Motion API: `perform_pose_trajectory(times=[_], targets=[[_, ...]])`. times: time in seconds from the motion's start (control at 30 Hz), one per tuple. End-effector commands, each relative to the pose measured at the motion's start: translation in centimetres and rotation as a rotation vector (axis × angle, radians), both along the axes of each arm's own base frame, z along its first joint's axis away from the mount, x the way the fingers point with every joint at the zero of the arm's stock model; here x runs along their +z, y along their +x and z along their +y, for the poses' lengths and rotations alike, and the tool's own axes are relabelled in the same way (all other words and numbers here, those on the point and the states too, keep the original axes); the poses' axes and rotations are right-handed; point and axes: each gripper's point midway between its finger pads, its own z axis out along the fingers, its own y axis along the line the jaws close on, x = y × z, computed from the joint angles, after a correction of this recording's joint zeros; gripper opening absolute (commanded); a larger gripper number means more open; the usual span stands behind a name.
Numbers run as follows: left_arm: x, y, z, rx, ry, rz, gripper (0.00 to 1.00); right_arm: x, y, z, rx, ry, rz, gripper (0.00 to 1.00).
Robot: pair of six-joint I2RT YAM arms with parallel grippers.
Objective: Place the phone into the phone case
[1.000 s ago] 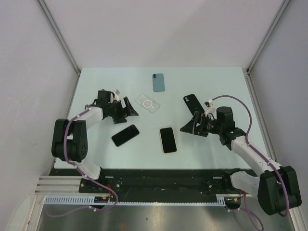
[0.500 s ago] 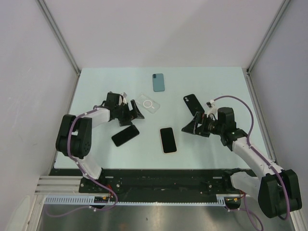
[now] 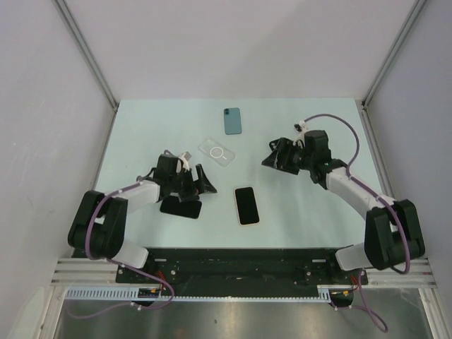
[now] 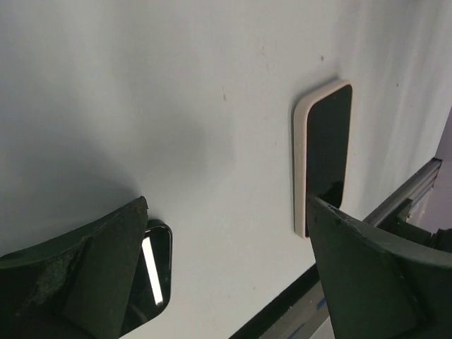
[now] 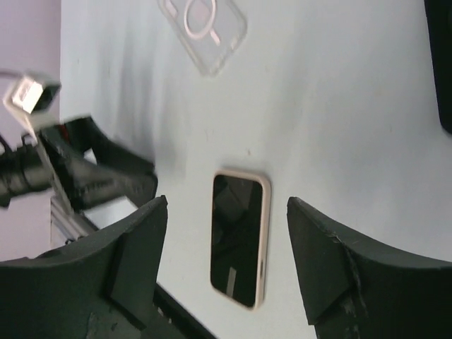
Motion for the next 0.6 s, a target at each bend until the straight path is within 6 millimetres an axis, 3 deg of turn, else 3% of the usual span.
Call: perform_pose_trajectory(times=[0.0,0.03,0.07,0.1,0.13,0.17,0.2,0.23,0.3,0.37,0.4,0.43,0.47,0.5,0.57], targets=[[2.1,-1.8,-0.6,-0.014,-0.071,-0.042,0.98,0.9,4.6,2.3,0.000,-0.101,-0.098,0.70],[2.0,-2.4,-0.4,-0.010,-0.064,-0.025,0.98,1.7,5.8,3.2,0.008,-0.111,-0.121,0.69],[2.4,-2.3,-0.1,0.005,-0.048,-0.030,0.98,0.2,7.0,3.3,-0.004,-0.169,-0.111,0.69],[3.2,-2.2,0.2,0.021,-0.034,-0.041,0.98,-0.6,7.0,4.4,0.019,-0.203,-0.094,0.68],[2.7,-3.0,1.0,0.046,0.016,0.015,0.98,0.8,8.4,5.3,0.014,-0.210,-0.132,0.68],[3.5,-1.7,2.1,0.110,0.079,-0.010,0.98,-0.9,9.2,5.7,0.005,-0.253,-0.115,0.66],[3.7,-1.5,2.9,0.167,0.113,0.004,0.99,-1.1,9.6,6.5,0.015,-0.269,-0.129,0.66],[3.8,-2.1,3.9,0.210,0.154,0.034,1.00,-0.1,10.7,7.3,0.012,-0.267,-0.165,0.64],[4.6,-1.3,5.6,0.329,0.218,0.027,1.00,-1.5,12.2,7.9,0.000,-0.297,-0.173,0.59],[5.2,-1.8,7.0,0.412,0.257,0.046,1.00,-1.3,13.7,8.9,-0.011,-0.312,-0.207,0.55],[5.3,-1.8,7.8,0.477,0.265,0.054,1.00,-3.1,14.2,9.2,-0.003,-0.337,-0.190,0.54],[5.7,-2.3,8.0,0.500,0.260,0.061,1.00,-3.6,14.4,9.6,0.012,-0.357,-0.193,0.54],[5.6,-2.5,8.8,0.539,0.272,0.063,1.00,-3.0,15.2,9.9,0.008,-0.370,-0.205,0.54],[5.7,-2.6,9.1,0.573,0.266,0.070,1.00,-4.9,15.5,10.1,0.021,-0.401,-0.176,0.54],[5.8,-3.2,9.8,0.603,0.267,0.077,1.00,-4.6,16.5,10.6,0.038,-0.452,-0.188,0.54]])
